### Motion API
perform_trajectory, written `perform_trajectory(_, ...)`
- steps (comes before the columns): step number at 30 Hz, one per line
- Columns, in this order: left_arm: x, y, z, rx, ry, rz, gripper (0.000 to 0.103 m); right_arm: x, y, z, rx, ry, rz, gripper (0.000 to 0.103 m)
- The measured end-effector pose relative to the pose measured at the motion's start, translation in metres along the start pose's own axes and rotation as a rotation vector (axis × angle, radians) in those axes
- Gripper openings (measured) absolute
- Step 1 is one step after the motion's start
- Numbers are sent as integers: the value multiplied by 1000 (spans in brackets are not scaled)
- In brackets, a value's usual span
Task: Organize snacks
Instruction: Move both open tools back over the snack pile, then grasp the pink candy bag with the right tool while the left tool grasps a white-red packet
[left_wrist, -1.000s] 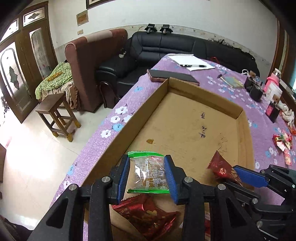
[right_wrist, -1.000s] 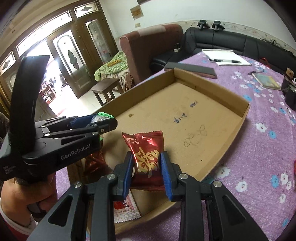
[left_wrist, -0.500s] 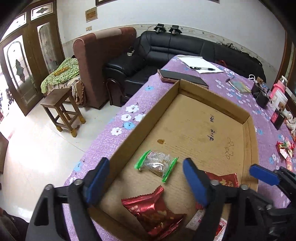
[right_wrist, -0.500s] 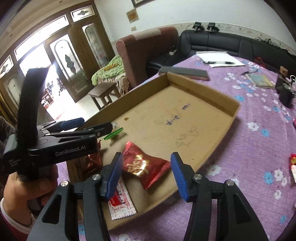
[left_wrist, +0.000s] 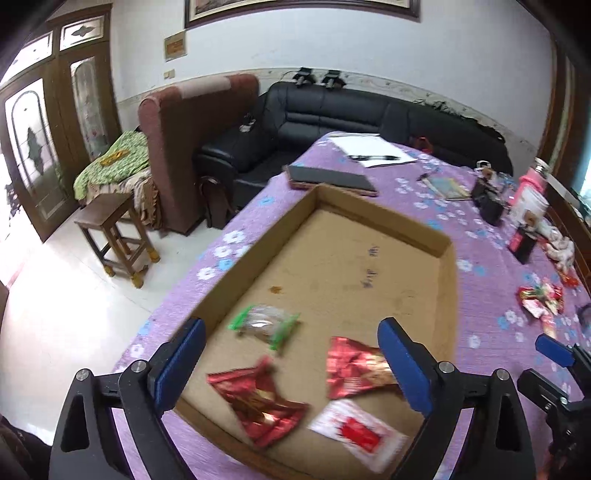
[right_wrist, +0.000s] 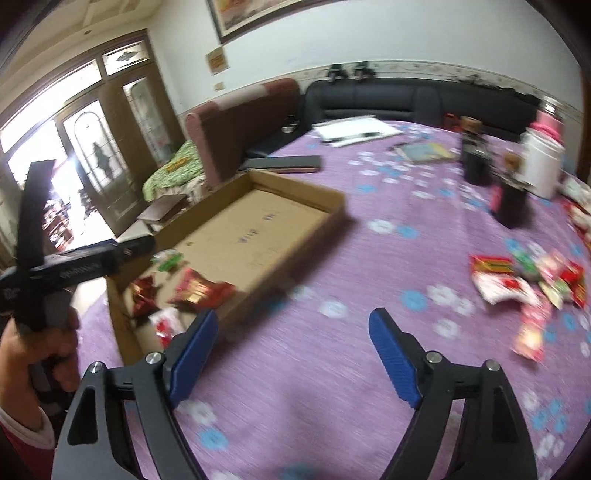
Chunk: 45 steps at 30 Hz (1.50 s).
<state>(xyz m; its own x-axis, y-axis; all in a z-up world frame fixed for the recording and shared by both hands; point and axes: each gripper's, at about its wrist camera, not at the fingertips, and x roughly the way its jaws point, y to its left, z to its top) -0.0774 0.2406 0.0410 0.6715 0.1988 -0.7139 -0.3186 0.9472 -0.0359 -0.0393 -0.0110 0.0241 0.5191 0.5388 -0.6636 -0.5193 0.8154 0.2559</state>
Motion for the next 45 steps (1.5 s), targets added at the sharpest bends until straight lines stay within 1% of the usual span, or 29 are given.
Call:
perform_trajectory(3, -10, -24, -3, 38, -14, -35, 100, -18, -32, -15, 51, -12, -58, 84)
perform_trajectory(6, -16, -51, -7, 79, -22, -78, 100, -34, -64, -26, 113, -26, -112, 84)
perform_trajectory(9, -16, -78, -10, 112, -12, -117, 100, -49, -100, -34, 193, -46, -178, 83)
perform_trajectory(13, -17, -109, -17, 161, 5, -157, 100, -58, -138, -40, 276, -55, -236, 83)
perform_trajectory(16, -14, -127, -21, 190, 18, -173, 100, -58, -151, -39, 291, -59, -264, 83)
perform_trajectory(19, -11, -142, -24, 218, 34, -185, 100, -50, -157, -34, 267, -47, -302, 83)
perform_trajectory(24, -3, -155, -28, 236, 57, -194, 100, -29, -161, -22, 223, -8, -336, 83)
perform_trajectory(30, 11, -169, -26, 255, 83, -213, 100, -14, -169, -15, 222, 17, -359, 83)
perform_trajectory(36, 21, -205, -20, 323, 97, -252, 100, 1, -183, -13, 239, 66, -417, 83)
perform_trajectory(39, 24, -220, -17, 348, 98, -267, 100, 11, -187, -12, 233, 95, -435, 80)
perform_trajectory(41, 28, -231, -15, 376, 104, -269, 100, 14, -187, -11, 213, 101, -465, 76)
perform_trajectory(42, 30, -236, -14, 392, 105, -271, 100, 15, -187, -10, 205, 103, -476, 63)
perform_trajectory(43, 31, -242, -13, 411, 101, -274, 100, 14, -187, -9, 192, 104, -502, 45)
perform_trajectory(44, 32, -246, -12, 426, 97, -275, 100, 12, -188, -9, 192, 101, -505, 38)
perform_trajectory(45, 34, -252, -10, 446, 93, -279, 100, 10, -191, -9, 207, 96, -484, 37)
